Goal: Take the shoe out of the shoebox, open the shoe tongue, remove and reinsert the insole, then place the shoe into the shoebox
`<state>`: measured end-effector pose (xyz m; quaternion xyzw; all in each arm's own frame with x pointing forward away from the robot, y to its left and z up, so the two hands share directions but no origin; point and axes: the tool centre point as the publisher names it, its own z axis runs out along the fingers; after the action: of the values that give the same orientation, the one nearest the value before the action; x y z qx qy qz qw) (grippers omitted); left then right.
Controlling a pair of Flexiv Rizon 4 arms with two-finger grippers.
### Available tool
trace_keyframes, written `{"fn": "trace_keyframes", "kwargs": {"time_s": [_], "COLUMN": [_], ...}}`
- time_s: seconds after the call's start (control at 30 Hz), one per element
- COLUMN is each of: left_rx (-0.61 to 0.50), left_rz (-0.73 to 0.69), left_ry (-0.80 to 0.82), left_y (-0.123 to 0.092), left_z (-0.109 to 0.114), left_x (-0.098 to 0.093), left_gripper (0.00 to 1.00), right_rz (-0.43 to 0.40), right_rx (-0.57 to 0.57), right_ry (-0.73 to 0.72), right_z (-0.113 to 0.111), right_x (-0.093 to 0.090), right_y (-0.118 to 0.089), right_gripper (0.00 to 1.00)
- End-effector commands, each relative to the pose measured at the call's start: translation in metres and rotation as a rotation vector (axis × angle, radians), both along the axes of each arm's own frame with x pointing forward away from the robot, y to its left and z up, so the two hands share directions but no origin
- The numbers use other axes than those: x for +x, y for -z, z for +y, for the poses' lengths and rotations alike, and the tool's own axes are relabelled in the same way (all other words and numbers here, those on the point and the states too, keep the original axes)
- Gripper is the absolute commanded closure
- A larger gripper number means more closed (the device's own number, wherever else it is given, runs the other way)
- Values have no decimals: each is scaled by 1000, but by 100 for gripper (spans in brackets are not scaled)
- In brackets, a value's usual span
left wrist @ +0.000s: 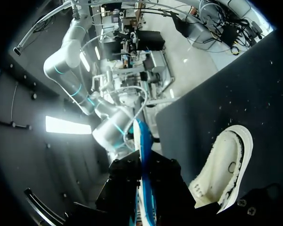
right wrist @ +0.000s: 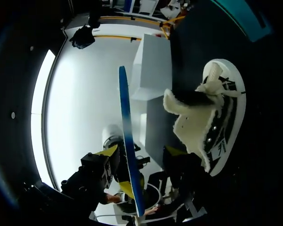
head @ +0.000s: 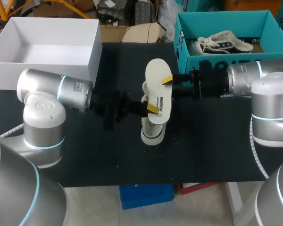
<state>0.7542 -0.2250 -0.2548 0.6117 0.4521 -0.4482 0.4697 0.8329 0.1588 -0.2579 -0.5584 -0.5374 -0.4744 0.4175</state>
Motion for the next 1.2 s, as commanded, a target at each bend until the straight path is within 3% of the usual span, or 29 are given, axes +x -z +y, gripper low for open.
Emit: {"fn": "trace_keyframes", "kwargs": {"time_s": [0.03, 0.27, 0.37, 0.47, 0.57, 0.83, 0.87, 0.9, 0.93, 1.03, 1.2], "left_rx": [2, 2, 2, 2, 2, 2, 42, 82, 161, 487, 876], "left_rz": [-3, -3, -3, -3, -3, -3, -8, 5, 11, 30, 73], "left_ry": [-3, -3, -3, -3, -3, -3, -17, -40, -59, -181, -274], "left_y": [1, 1, 1, 1, 1, 1, 0, -2, -5, -9, -18], "left_z": [-1, -1, -1, -1, -1, -1, -2, -1, 1, 11, 42], "left_x": [-1, -1, -1, -1, -1, -1, -1, -1, -1, -3, -22], "left_gripper": [100, 100, 100, 100, 100, 100, 100, 29, 0, 0, 0], "right_rz": [-3, -12, -15, -20, -20, -20, -20, -20, -20, -20, -20], "right_rx": [-6, -3, -3, -9, -17, -17, -17, -17, -17, -17, -17], "right_ry": [6, 12, 12, -3, -3, -3, -3, -3, -3, -3, -3], "right_z": [4, 9, 11, 13, 13, 13, 13, 13, 13, 13, 13], "right_x": [2, 2, 2, 1, 1, 1, 1, 1, 1, 1, 1], "right_y": [-1, -2, -3, -3, -1, -1, -1, -1, -1, -1, -1], "right_gripper": [48, 53, 61, 77, 100, 100, 100, 100, 100, 100, 100]}}
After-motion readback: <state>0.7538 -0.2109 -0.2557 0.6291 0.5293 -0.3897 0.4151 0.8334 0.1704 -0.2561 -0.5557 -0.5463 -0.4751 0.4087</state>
